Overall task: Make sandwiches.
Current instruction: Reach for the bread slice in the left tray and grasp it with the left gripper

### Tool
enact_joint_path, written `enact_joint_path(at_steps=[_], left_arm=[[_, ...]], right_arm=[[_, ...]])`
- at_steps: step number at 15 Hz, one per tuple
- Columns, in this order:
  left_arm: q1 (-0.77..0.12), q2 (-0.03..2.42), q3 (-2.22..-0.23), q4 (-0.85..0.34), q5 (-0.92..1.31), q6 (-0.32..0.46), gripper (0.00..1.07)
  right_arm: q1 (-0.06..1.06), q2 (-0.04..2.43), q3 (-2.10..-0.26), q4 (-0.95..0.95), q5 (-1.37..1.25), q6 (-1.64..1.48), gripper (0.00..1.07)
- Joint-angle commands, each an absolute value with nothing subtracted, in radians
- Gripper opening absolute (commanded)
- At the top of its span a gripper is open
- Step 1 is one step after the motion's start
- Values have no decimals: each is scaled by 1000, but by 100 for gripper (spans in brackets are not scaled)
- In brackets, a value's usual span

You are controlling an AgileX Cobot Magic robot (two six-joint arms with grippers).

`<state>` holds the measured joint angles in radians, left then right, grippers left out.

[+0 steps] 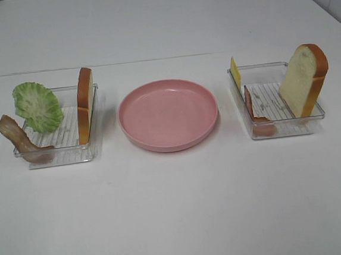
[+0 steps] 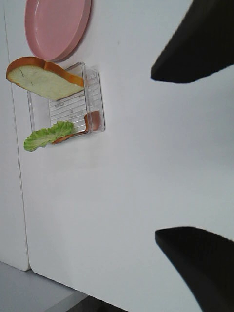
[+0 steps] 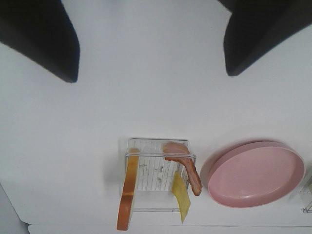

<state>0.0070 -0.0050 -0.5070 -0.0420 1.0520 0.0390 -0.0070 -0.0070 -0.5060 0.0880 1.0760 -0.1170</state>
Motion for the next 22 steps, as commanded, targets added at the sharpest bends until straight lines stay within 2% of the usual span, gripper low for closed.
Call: enact_joint_path(at_steps=[1, 22], left_arm=[[9, -26, -504, -47, 1039, 40, 77], [9, -26, -504, -47, 1039, 40, 77]], right_arm=[[-9, -19, -505, 94, 1064, -111, 76], [-9, -19, -505, 94, 1064, -111, 76]])
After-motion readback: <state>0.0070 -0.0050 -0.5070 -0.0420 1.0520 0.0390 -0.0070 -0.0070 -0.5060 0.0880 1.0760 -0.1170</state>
